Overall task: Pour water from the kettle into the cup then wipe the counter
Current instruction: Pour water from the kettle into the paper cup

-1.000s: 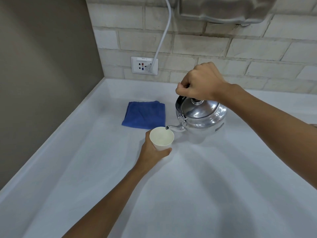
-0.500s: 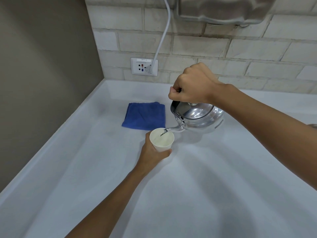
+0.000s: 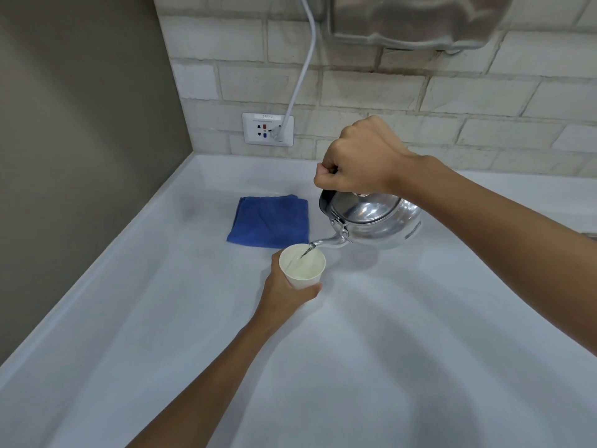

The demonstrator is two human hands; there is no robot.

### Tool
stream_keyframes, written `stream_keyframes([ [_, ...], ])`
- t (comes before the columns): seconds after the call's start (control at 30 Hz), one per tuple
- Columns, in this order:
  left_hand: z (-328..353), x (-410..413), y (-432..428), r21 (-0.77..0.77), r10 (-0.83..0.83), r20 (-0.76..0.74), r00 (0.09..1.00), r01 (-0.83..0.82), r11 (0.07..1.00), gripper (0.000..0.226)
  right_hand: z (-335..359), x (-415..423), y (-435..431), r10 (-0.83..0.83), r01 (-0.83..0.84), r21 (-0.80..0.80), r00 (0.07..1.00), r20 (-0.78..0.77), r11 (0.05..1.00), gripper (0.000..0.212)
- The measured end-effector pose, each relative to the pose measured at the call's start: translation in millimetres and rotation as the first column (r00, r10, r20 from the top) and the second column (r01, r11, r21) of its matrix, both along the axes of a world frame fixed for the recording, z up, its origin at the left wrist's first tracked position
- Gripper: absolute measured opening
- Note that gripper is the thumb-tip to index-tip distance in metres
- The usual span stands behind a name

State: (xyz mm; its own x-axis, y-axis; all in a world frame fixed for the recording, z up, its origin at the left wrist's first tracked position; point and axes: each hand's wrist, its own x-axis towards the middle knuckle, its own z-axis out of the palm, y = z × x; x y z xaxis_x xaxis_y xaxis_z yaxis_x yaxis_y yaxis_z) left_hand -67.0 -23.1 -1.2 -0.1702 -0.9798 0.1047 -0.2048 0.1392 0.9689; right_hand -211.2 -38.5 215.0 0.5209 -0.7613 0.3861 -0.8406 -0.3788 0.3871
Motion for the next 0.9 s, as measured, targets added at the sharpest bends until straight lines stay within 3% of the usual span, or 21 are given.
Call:
stream_keyframes([
  [0.9,4.6,-1.5,1.2,-0.02,-0.013,0.044,0.999,0.014,1.0,0.08,13.0,-4.9,4.7,-0.034,0.034,0.001,0.999,-0.029,0.999,0.035],
])
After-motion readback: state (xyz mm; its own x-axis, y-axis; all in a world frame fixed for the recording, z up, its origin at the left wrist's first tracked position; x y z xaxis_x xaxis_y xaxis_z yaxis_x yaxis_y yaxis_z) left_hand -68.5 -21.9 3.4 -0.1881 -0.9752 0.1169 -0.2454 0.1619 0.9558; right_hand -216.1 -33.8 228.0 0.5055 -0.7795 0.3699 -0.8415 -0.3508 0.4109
